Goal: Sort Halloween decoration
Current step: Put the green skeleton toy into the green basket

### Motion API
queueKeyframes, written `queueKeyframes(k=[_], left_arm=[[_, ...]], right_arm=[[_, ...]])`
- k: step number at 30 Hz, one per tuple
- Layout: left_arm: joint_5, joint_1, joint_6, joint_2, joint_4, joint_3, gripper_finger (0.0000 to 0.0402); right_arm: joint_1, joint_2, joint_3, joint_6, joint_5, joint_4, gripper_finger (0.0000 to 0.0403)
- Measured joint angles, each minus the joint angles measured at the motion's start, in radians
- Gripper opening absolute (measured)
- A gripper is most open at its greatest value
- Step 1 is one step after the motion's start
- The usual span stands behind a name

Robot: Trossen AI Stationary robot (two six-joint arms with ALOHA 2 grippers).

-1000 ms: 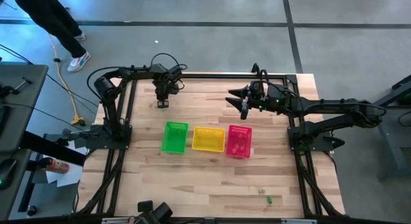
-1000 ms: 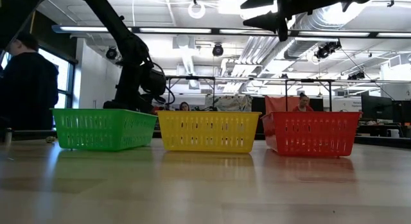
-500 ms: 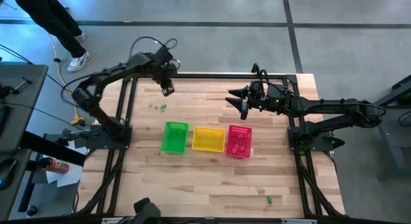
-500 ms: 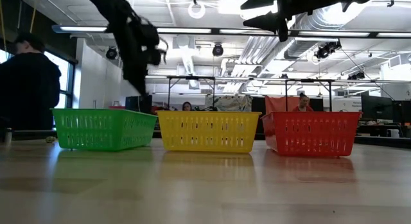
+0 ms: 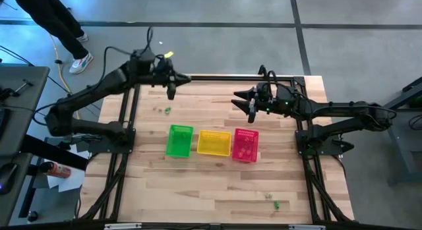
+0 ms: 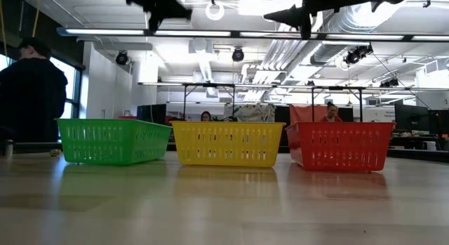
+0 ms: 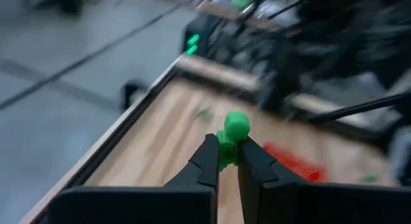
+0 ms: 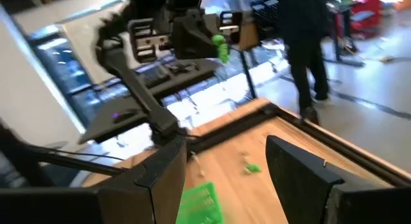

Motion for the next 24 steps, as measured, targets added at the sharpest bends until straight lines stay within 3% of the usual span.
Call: queueKeyframes(k=[12, 17, 24], left_arm=[[-0.085, -0.347, -0.069, -0.045, 0.386, -0.099, 0.0007], [-0.138, -0.373, -0.068, -0.045, 0.405, -0.107, 0.0007], [-0.138, -0.371, -0.066, -0.045, 0.427, -0.107, 0.0007]], right_arm=[[0.000, 0.000, 0.000, -0.071, -0.113, 0.125, 0.0208], [0.000, 0.000, 0.000, -0.099, -0.129, 0.125, 0.0208], [0.000, 0.000, 0.000, -0.110, -0.128, 0.125, 0.0208]])
